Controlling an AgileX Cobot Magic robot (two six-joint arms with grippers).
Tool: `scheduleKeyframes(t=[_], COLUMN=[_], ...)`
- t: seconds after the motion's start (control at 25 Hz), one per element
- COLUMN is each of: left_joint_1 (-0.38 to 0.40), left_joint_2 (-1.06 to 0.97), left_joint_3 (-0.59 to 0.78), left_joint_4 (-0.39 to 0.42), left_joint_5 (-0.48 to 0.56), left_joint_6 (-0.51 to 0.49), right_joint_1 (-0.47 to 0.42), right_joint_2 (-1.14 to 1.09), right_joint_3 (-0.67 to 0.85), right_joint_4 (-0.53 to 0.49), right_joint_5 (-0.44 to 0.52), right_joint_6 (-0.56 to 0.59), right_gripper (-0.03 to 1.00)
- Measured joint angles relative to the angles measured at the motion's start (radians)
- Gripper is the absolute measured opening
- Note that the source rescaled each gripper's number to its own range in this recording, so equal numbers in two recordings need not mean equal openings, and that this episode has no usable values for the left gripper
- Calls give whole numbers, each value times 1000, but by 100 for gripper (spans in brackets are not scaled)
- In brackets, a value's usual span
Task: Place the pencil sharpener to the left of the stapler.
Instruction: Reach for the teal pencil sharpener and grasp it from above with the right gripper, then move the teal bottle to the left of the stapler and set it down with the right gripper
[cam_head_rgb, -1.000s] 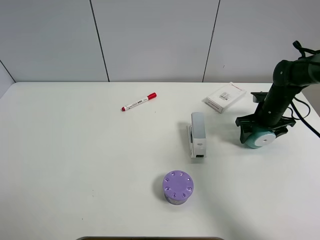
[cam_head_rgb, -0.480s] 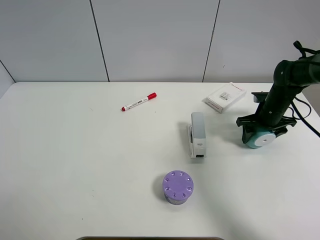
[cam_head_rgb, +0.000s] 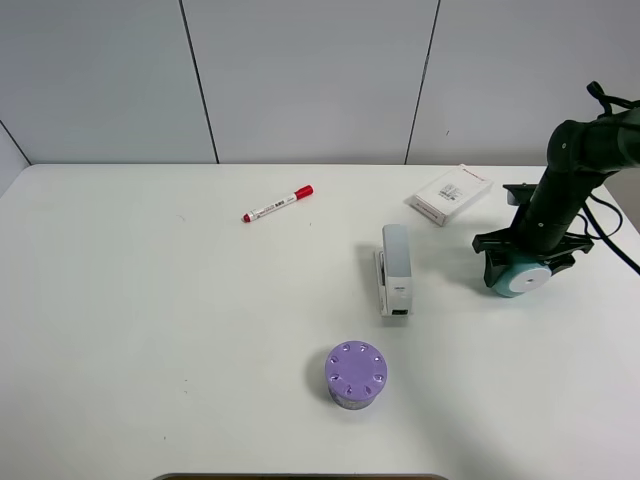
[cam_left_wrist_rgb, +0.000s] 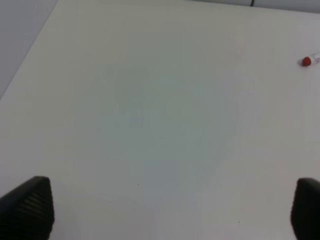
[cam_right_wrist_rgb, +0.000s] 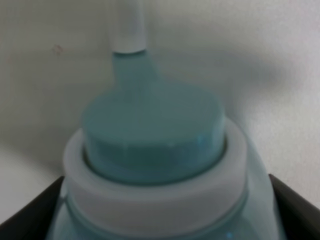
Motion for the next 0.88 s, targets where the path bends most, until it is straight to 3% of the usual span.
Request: scheduleKeyframes(t=[0.6,0.88], left_joint_1=[0,0], left_joint_2=[0,0], left_joint_3=[0,0], left_joint_4=[0,0], left_joint_5=[0,0], left_joint_6=[0,0], right_joint_1=[0,41], right_joint_2=[-113,-155], right_joint_3=[-145,-294], right_joint_4=[78,120], right_joint_5=[88,223], right_joint_6=[0,-25], right_gripper=[0,0])
